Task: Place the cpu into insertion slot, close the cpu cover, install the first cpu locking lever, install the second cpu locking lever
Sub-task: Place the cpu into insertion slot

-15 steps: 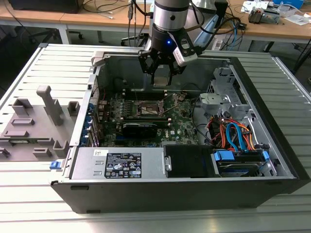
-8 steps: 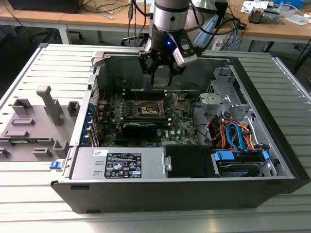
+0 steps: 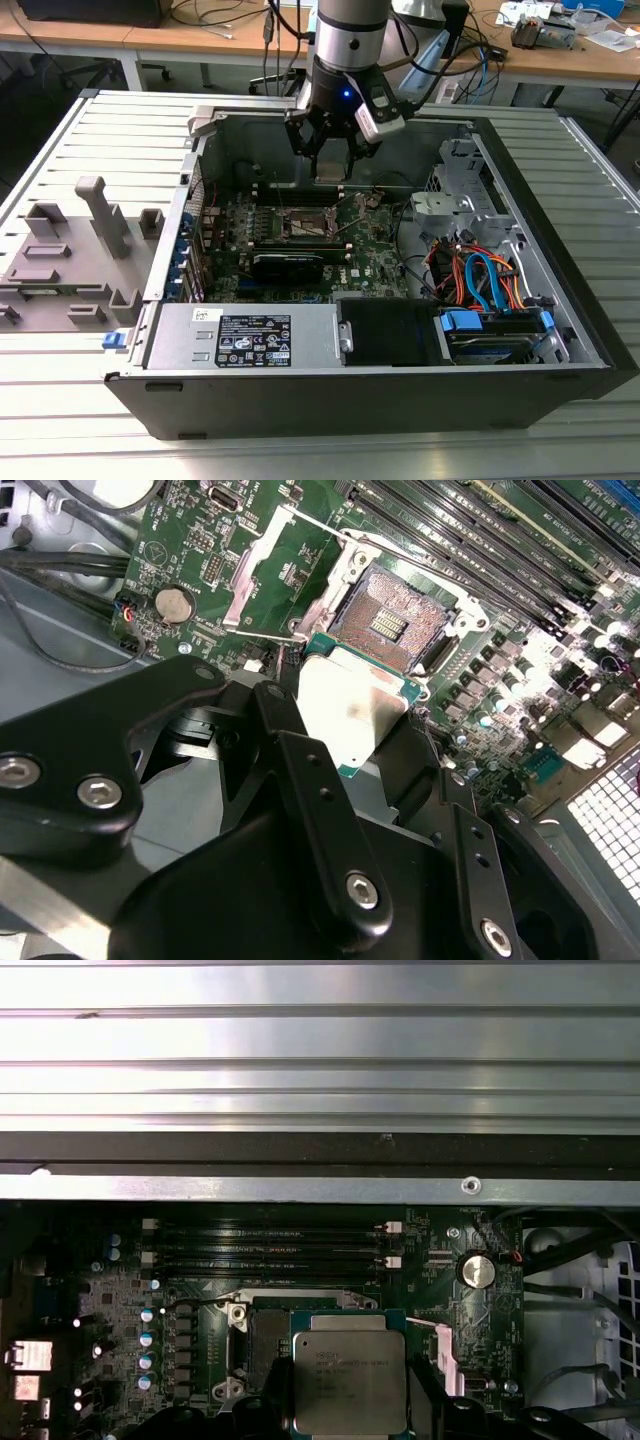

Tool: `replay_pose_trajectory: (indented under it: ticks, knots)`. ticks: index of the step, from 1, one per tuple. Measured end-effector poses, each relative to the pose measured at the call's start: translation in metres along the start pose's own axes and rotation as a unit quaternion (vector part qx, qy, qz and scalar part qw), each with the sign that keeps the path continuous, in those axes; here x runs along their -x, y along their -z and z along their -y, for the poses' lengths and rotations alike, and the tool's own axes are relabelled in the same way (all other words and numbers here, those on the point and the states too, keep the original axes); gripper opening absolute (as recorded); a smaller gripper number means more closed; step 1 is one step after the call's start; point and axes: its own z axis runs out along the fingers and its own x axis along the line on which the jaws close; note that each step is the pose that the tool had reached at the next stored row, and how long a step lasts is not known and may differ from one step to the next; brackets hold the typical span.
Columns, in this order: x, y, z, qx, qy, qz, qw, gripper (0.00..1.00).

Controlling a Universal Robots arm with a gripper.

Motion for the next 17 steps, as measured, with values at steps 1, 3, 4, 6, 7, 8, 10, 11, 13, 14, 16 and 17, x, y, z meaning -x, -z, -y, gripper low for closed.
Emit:
replay_pose_trajectory:
  ticks: [1, 3, 4, 6, 7, 8, 10, 11, 13, 14, 16, 17]
  knots:
    - [0.0000, -0.0002, 0.0000, 0.0000, 0.000, 0.0000, 1.0000, 0.55]
    - [0.0000, -0.0006, 0.0000, 0.0000, 0.000, 0.0000, 1.0000, 0.55]
    - [0.0000, -0.0017, 0.0001, 0.0000, 0.000, 0.0000, 1.0000, 0.55]
    - [0.0000, -0.0029, 0.0001, 0.0000, 0.000, 0.0000, 1.0000, 0.55]
    - [0.0000, -0.0030, 0.0001, 0.0000, 0.000, 0.0000, 1.0000, 0.55]
    - [0.0001, -0.0033, 0.0001, 0.0000, 0.000, 0.0000, 1.0000, 0.55]
    - [0.0000, -0.0034, 0.0001, 0.0000, 0.000, 0.0000, 1.0000, 0.55]
    - [0.0001, -0.0036, 0.0001, 0.0000, 0.000, 0.0000, 1.0000, 0.55]
    - [0.0001, -0.0038, 0.0001, 0.0000, 0.000, 0.0000, 1.0000, 0.55]
    - [0.0000, -0.0039, 0.0002, 0.0000, 0.000, 0.0001, 1.0000, 0.55]
    - [-0.0001, -0.0041, 0.0007, 0.0002, 0.000, 0.0001, 1.0000, 0.55]
    - [-0.0001, -0.0042, 0.0013, 0.0005, 0.000, 0.0001, 1.0000, 0.55]
